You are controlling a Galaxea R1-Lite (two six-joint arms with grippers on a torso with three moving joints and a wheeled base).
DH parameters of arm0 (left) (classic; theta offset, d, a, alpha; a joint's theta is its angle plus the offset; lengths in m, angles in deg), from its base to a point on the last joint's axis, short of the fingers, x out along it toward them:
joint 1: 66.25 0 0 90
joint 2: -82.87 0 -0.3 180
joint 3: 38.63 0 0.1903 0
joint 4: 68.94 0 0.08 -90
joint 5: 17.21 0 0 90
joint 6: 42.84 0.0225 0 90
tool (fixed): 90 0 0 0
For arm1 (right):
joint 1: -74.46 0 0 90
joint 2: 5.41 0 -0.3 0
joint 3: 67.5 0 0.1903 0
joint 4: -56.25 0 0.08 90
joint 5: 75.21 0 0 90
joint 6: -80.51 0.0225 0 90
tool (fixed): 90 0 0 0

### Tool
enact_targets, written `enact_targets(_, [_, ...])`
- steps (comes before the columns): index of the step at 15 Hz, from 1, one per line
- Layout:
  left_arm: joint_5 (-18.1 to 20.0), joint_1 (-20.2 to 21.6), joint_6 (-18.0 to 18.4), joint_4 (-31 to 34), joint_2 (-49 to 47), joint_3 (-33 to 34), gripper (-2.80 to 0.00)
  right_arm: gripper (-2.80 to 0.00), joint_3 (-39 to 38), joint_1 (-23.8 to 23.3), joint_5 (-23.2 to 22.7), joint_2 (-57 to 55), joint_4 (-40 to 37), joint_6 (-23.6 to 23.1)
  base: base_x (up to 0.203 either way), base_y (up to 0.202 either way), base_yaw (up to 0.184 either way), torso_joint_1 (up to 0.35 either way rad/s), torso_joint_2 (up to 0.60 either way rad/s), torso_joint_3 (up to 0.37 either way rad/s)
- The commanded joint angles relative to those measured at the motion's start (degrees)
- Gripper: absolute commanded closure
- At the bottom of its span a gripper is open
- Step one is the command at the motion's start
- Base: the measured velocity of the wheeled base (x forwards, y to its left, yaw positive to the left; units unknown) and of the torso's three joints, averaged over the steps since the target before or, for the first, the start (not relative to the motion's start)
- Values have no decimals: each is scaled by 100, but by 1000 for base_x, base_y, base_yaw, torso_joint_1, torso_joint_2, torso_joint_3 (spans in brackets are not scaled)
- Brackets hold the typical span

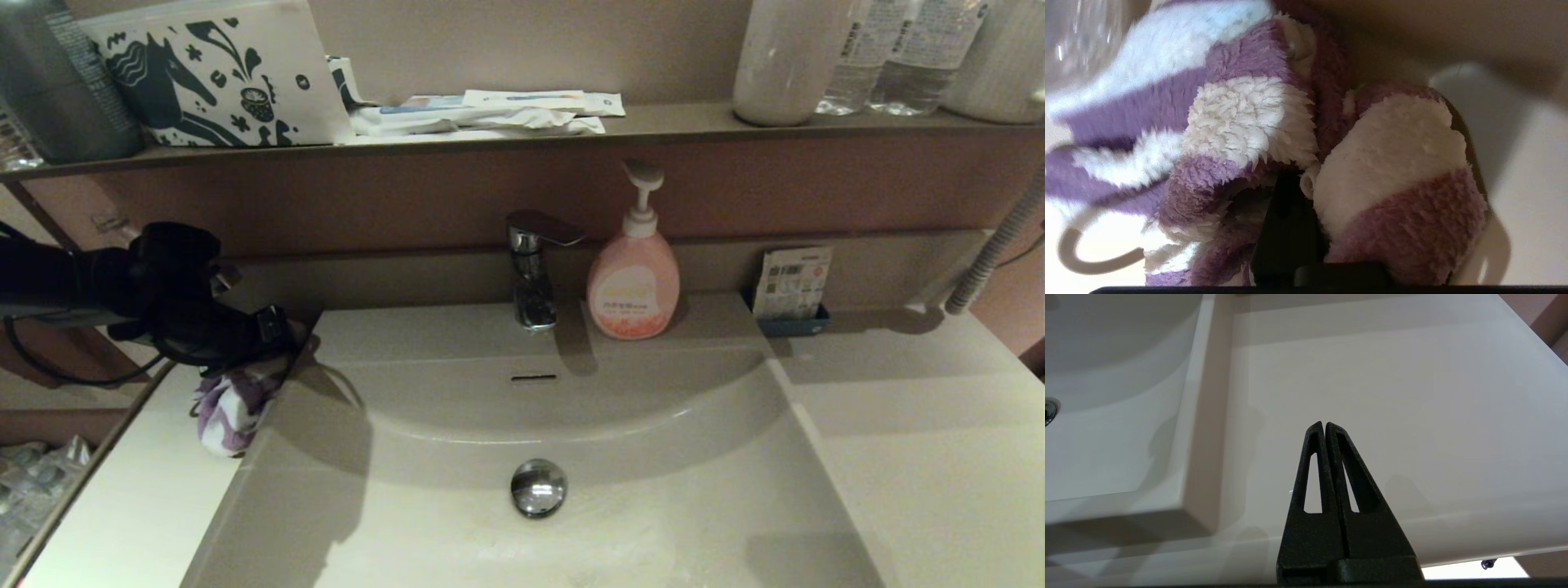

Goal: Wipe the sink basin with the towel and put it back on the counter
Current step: Wipe the sink

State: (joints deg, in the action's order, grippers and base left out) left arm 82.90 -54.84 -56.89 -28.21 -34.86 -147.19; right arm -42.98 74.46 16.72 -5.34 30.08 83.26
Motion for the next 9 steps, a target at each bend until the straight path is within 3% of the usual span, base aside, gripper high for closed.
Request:
enact_targets(1, [20,-16,-59,5,-101,-261,0,0,0,0,1,-7,-1,6,0,0,0,0,0,0])
enact_targets(5, [26,-25,-167,12,-153,-647,0,0,2,0,1,-7,-3,0,0,0,0,0,0,0])
enact_targets(9, [26,15,-385,61,-16,-411,0,0,0,0,1,-7,-1,1,0,0,0,0,0,0])
